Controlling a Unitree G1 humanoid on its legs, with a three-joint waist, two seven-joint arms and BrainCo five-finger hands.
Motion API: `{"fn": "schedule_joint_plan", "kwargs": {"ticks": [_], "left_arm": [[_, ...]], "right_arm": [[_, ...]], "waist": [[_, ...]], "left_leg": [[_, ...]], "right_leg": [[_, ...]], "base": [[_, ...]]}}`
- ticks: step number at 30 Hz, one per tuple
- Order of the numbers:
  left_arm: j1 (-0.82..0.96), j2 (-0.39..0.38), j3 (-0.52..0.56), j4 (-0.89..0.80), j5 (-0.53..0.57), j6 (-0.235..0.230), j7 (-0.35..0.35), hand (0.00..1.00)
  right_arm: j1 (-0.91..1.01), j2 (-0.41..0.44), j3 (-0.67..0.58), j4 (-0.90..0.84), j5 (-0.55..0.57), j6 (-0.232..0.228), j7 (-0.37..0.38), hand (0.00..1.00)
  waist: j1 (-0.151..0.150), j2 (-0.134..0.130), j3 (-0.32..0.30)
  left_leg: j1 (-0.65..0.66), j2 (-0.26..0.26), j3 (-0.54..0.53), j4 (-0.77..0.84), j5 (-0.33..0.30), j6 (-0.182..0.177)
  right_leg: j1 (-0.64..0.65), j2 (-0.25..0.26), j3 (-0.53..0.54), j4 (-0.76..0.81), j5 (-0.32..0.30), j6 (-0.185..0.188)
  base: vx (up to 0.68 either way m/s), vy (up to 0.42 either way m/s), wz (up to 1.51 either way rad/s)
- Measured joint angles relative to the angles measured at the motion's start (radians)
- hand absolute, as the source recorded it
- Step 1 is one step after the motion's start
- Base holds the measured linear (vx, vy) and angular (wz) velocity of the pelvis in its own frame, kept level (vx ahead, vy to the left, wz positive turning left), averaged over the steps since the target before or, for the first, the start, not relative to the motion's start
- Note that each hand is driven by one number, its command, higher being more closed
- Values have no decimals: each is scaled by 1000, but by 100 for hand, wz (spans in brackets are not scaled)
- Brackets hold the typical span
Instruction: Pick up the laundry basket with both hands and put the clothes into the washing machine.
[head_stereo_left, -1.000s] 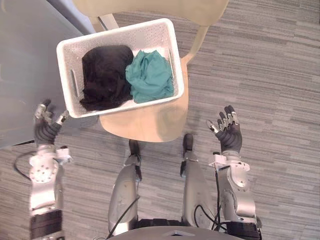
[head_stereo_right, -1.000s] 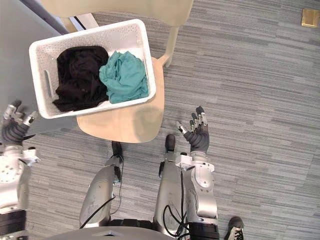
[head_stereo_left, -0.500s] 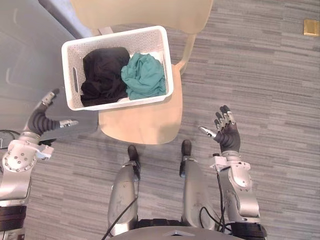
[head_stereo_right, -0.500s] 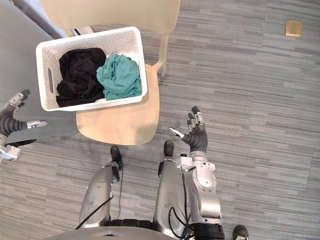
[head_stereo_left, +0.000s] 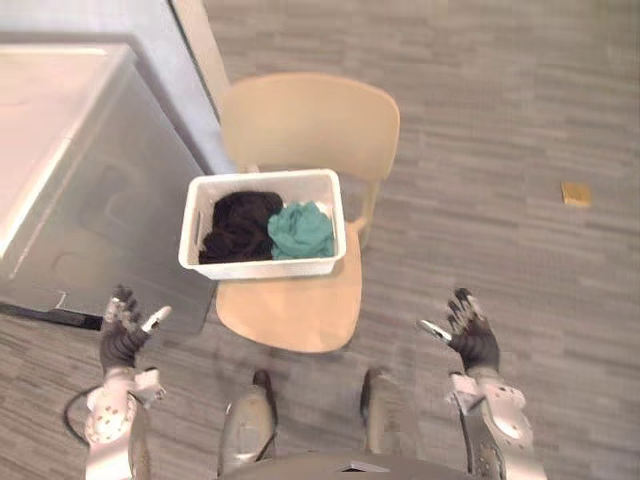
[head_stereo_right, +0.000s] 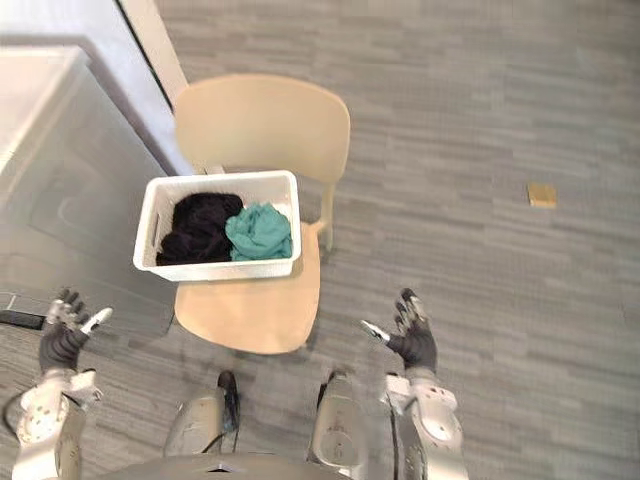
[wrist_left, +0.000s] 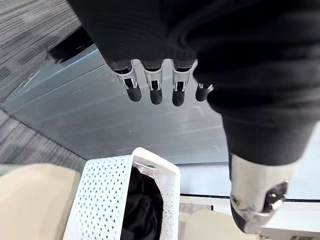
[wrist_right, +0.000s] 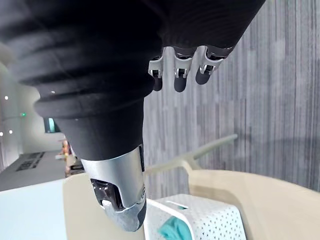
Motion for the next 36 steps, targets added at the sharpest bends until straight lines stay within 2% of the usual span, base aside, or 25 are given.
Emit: {"fn": "schedule_joint_plan", "kwargs": {"ticks": [1, 2, 4, 5, 7, 9, 11, 13, 14, 15, 16, 17, 19, 21, 22, 23, 25, 26, 27, 28, 31, 33, 34, 35, 36], "left_arm": [[7, -25, -13, -28, 0, 0, -2, 0], [10, -31, -21, -33, 0, 0, -3, 0], [12, -52, -50, -35, 3, 1, -9, 0], [17, -60, -62, -32, 4, 1, -12, 0], [43, -68, -98, -31, 11, 1, -26, 0], [31, -67, -110, -14, 13, 0, -24, 0], [-3, -66, -112, 35, 32, 1, -18, 0], [-45, -52, -135, 80, 41, 1, -10, 0], [-75, -29, -149, 116, 64, 4, -6, 0], [-80, -10, -149, 134, 86, 11, -4, 0], [-76, -7, -145, 134, 98, 13, -3, 0], [-76, -13, -135, 146, 113, 13, -1, 0], [-88, -18, -125, 166, 119, 16, 0, 0], [-62, -28, -122, 138, 118, 15, 1, 0], [-48, -29, -126, 121, 118, 14, -1, 0], [-47, -33, -128, 119, 118, 14, -2, 0], [-53, -48, -128, 116, 117, 15, -1, 0], [-58, -58, -138, 122, 117, 16, 1, 0], [-59, -66, -162, 124, 112, 18, -2, 0], [-56, -66, -163, 123, 107, 15, 1, 0], [-57, -66, -161, 123, 88, 10, 27, 0], [-52, -67, -162, 122, 73, 9, 43, 0], [-52, -66, -165, 122, 65, 7, 42, 0], [-62, -66, -170, 121, 56, 5, 42, 0], [-61, -61, -177, 121, 53, 4, 42, 0]], "right_arm": [[2, 14, 2, 0, 0, 7, 0, 0], [3, 26, 2, 0, 0, 10, 0, 0], [16, 61, 35, -2, 0, 11, 4, 0], [27, 59, 43, -3, 0, 11, 10, 0], [49, 61, 56, 1, 1, 11, 27, 0], [48, 74, 68, 5, 3, 15, 36, 0], [50, 107, 82, 6, 6, 26, 39, 0], [49, 145, 91, 17, 10, 28, 43, 0], [41, 144, 111, 52, 9, 34, 45, 0], [46, 149, 122, 74, 9, 38, 45, 0], [47, 149, 125, 78, 9, 38, 44, 0], [31, 146, 128, 81, 8, 38, 42, 0], [29, 143, 136, 120, 1, 42, 46, 0], [41, 138, 162, 125, 0, 42, 47, 0], [35, 136, 179, 124, 0, 42, 51, 0], [30, 135, 184, 124, 0, 42, 59, 0], [17, 124, 201, 117, -1, 40, 61, 0], [-5, 114, 210, 117, -1, 40, 61, 0], [-17, 96, 210, 117, -1, 30, 57, 0], [-26, 86, 211, 117, -1, 13, 49, 0], [-51, 82, 208, 116, 0, -18, 17, 0], [-67, 69, 206, 117, -1, -25, 3, 0], [-65, 76, 193, 115, 0, -27, -7, 0], [-60, 82, 179, 114, 1, -28, -8, 0], [-53, 84, 167, 109, 2, -28, -12, 0]], "waist": [[-1, -3, -9], [-3, -6, -21], [-14, -5, -33], [-17, -2, -37], [-30, 36, -61], [-47, 40, -63], [-53, 29, -67], [-57, 13, -61], [-38, -29, -35], [-39, -62, -36], [-39, -75, -40], [-35, -68, -31], [-32, -62, -16], [-22, -61, -17], [-8, -67, -20], [-1, -73, -31], [20, -95, -53], [33, -71, -57], [44, -53, -66], [56, -52, -66], [68, -56, -65], [57, -45, -59], [40, -47, -59], [38, -53, -56], [38, -56, -55]], "left_leg": [[-2, 6, 13, -22, 17, 31], [6, 10, 22, -52, 26, 35], [13, 114, 116, 204, -38, 56], [23, 140, 117, 265, -52, 53], [100, 187, 92, 390, -72, 30], [124, 155, 82, 337, -142, -3], [102, 137, 116, 276, -212, -14], [72, 133, 155, 234, -279, -60], [58, 113, 188, 254, -282, -62], [28, 95, 221, 284, -283, -23], [8, 91, 235, 297, -278, 12], [-7, 110, 276, 297, -272, 35], [32, 107, 300, 243, -225, 53], [74, 94, 306, 191, -184, 60], [67, 81, 304, 169, -158, 61], [40, 70, 293, 166, -140, 68], [-46, 50, 264, 187, -103, 71], [-92, 53, 240, 182, -74, 76], [-130, 49, 216, 137, -19, 93], [-148, 39, 203, 91, 29, 99], [-190, 15, 160, 20, 113, 88], [-198, -7, 130, -71, 215, 77], [-181, -22, 136, -152, 254, 93], [-207, -7, 204, -55, 172, 143], [-218, 3, 228, 12, 127, 168]], "right_leg": [[9, -5, -22, 4, -2, -7], [11, -8, -30, -2, 3, -14], [47, -19, -76, -18, 18, -32], [57, -17, -81, -19, 19, -30], [56, -16, -78, -22, 42, -8], [13, -18, -56, -39, 90, 17], [-27, -18, -38, -111, 176, 28], [-55, -3, -23, -213, 283, 34], [-54, -5, 14, -296, 365, 13], [-54, -7, 25, -386, 471, -20], [-55, -7, 25, -436, 539, -19], [-83, -1, 12, -396, 552, -24], [-147, -7, -22, 93, 250, -74], [-88, 4, -20, 340, 144, -79], [-40, 22, 18, 420, 95, -57], [0, 41, 60, 430, 74, -27], [67, 91, 148, 299, -15, 32], [70, 125, 177, 226, -37, 53], [86, 144, 191, 113, -55, 34], [118, 148, 185, 7, -74, 4], [157, 146, 132, -144, -97, -30], [152, 140, 65, -146, -101, -41], [150, 112, 0, -148, -94, -57], [154, 89, -57, -145, -90, -58], [156, 74, -83, -143, -88, -56]], "base": [[-56, -108, 45], [-80, -86, 52], [-33, -39, 40], [-53, 5, 21], [-108, 197, 6], [-223, 326, -15], [-302, 336, -25], [-325, 317, -33], [-479, 321, -70], [-401, 246, -83], [-406, 229, -83], [-301, 141, -60], [-351, 172, -34], [-234, 12, -8], [-243, -96, 8], [-231, -174, 26], [-193, -151, 26], [-264, -122, 24], [-295, -151, 40], [-210, -151, 46], [-230, -139, 51], [-250, -74, 99], [-288, -37, 144], [-226, -5, 135], [-170, 18, 114]]}}
